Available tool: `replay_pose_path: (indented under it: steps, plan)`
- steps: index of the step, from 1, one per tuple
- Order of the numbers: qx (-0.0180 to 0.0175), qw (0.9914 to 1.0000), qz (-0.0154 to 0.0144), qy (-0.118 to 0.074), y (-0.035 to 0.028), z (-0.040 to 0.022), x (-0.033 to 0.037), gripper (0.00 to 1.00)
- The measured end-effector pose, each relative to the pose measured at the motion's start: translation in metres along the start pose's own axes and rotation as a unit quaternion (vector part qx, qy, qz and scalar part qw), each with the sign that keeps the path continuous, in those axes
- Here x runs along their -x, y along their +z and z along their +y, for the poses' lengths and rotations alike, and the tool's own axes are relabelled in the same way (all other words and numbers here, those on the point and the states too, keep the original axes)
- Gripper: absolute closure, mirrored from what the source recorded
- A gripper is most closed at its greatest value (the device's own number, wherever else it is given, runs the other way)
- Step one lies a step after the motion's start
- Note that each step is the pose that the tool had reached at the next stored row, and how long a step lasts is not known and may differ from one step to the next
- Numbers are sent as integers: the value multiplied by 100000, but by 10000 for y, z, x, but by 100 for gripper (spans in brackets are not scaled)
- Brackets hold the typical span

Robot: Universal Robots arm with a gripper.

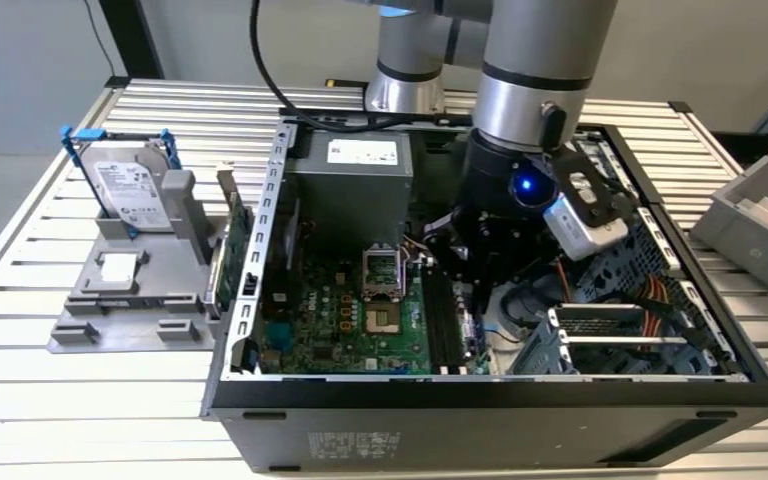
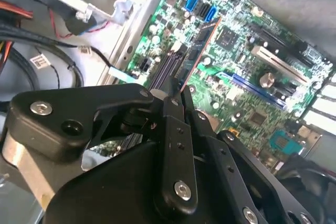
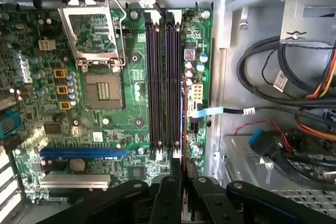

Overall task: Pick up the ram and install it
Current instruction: 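Insert the ram into the slot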

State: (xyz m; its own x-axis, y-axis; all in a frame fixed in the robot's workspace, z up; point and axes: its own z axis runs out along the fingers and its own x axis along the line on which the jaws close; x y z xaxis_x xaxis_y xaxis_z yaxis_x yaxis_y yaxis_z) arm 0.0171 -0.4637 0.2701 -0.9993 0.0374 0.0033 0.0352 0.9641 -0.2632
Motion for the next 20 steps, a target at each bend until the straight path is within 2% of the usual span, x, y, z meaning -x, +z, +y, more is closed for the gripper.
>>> replay_pose_path:
  steps: [9, 11, 17, 20]
  plan:
    - [-18, 100000, -2, 9, 86, 308, -68, 100]
    - [-17, 100000, 2, 19, 111, 357, -70, 100]
    - [-52, 100000, -62, 34, 196, 418, -27, 100]
    - [-208, 99999, -315, 96, 231, 431, 0, 100]
